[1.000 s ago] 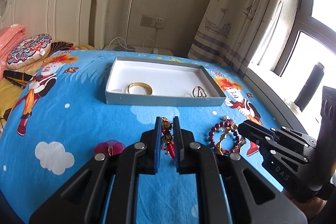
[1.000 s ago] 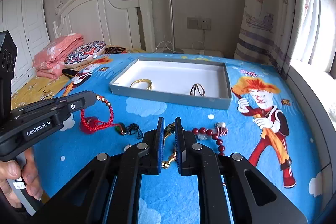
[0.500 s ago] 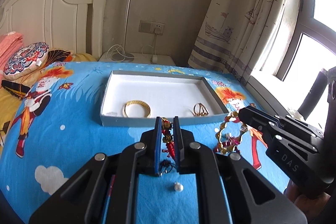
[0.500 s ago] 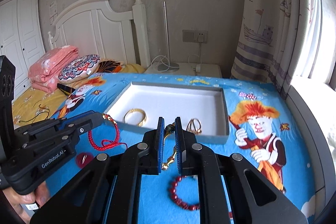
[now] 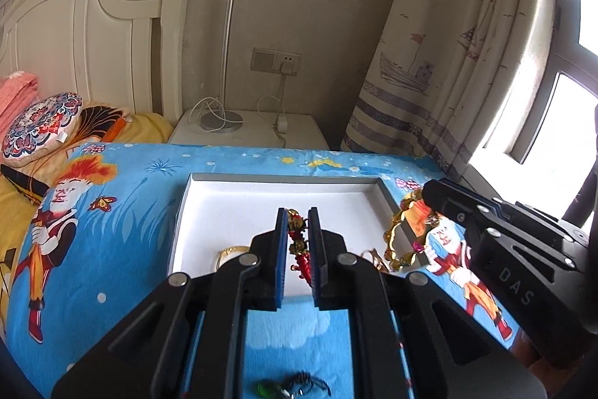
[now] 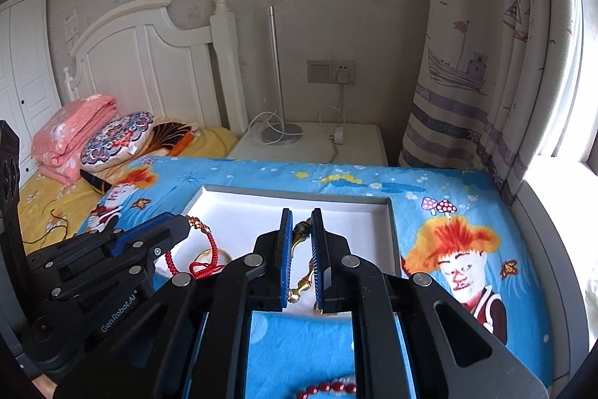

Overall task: Organize jewelry
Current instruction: 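Lift both bracelets, carry them into the white box and open both tools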

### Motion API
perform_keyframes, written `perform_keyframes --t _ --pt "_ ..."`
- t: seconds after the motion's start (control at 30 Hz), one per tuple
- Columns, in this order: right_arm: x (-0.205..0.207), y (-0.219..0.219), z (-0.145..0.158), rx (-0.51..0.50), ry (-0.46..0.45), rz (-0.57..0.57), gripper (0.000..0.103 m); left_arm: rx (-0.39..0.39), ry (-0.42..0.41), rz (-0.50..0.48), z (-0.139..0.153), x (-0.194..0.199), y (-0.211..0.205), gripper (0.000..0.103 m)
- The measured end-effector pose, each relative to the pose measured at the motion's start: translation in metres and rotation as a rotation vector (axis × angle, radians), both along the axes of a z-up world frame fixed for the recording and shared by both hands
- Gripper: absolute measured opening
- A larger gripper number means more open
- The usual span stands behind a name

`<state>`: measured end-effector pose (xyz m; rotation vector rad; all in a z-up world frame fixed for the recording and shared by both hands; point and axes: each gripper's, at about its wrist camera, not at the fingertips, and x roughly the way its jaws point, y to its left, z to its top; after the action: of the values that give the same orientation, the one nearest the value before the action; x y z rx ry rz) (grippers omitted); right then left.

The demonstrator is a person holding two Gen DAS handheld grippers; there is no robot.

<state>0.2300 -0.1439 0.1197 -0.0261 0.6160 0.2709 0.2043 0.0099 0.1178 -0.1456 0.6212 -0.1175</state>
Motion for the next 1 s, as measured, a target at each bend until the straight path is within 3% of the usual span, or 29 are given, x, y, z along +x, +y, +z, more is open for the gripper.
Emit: perform_keyframes --t 0.33,0.63,1.0 --pt "0.044 0.011 -0.038 -0.067 0.073 -0.072 0.01 0.014 0.114 0.05 -0.04 0.066 0.005 0.01" --pt "0.057 0.003 -0.065 -0.076 0.133 -0.139 0.011 0.051 0.194 0.086 -0.073 0.09 0.006 0.01" --pt "0.07 -0.01 -0.085 -0.056 0.202 -0.176 0.012 0.116 0.242 0.071 -0.084 0.103 0.0 0.012"
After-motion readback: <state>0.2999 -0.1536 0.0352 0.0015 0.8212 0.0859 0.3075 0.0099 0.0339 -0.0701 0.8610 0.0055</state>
